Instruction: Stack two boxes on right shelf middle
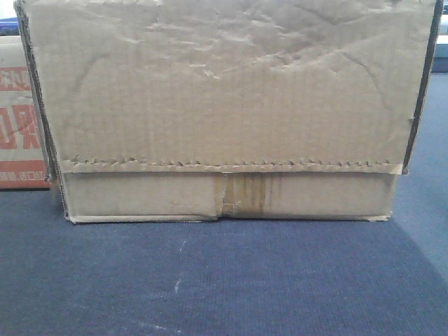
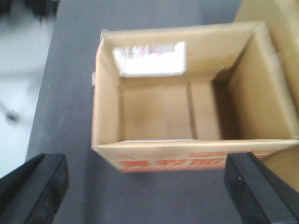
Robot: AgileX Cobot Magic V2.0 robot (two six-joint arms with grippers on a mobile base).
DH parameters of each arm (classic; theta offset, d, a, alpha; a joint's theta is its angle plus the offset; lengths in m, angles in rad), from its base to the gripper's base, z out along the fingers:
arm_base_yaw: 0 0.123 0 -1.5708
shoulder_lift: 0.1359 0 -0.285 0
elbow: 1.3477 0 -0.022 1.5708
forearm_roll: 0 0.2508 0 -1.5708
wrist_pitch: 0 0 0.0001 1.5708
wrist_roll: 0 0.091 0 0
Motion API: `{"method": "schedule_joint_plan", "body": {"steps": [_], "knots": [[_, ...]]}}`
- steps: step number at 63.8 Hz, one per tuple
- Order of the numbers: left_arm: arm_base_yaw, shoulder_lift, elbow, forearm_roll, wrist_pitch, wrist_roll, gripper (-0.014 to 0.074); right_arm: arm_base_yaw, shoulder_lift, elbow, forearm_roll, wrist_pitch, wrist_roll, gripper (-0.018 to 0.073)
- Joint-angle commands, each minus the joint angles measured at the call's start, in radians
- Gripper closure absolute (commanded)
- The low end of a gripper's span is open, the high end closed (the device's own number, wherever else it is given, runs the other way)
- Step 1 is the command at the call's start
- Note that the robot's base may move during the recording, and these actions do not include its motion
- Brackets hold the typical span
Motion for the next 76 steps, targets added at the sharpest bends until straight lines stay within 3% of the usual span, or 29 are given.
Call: {"method": "schedule_joint_plan", "body": {"steps": [1,14,33,48,55,69,76], "knots": [[0.055,0.100,-0.111,-0.046,0.092,0.075,0.0015,0.010,0.007,-0.008,-0.011,-0.018,0.000,-0.0010],[0.132,0.295,-0.211,-0.116,0.101,0.187,0.0015,0.022,0.007,-0.008,-0.011,-0.018,0.000,-0.0010],[0.136,0.518,-0.213,-0.131,0.005,0.189,0.0015,0.022,0.007,-0.008,-0.011,-0.018,0.000,-0.0010],[0.136,0.582,-0.213,-0.134,-0.019,0.189,0.0033,0.021,0.007,-0.008,-0.011,-0.010,0.000,-0.0010],[0.136,0.582,-0.213,-0.134,-0.024,0.189,0.0147,0.021,0.007,-0.008,-0.011,-0.004,0.000,-0.0010],[0.136,0.580,-0.213,-0.134,-0.015,0.189,0.0711,0.021,0.007,-0.008,-0.011,0.003,0.000,-0.0010],[0.136,0.570,-0.217,-0.134,-0.011,0.163,0.0708,0.021,0.007,-0.008,-0.011,0.006,0.000,-0.0010]]}}
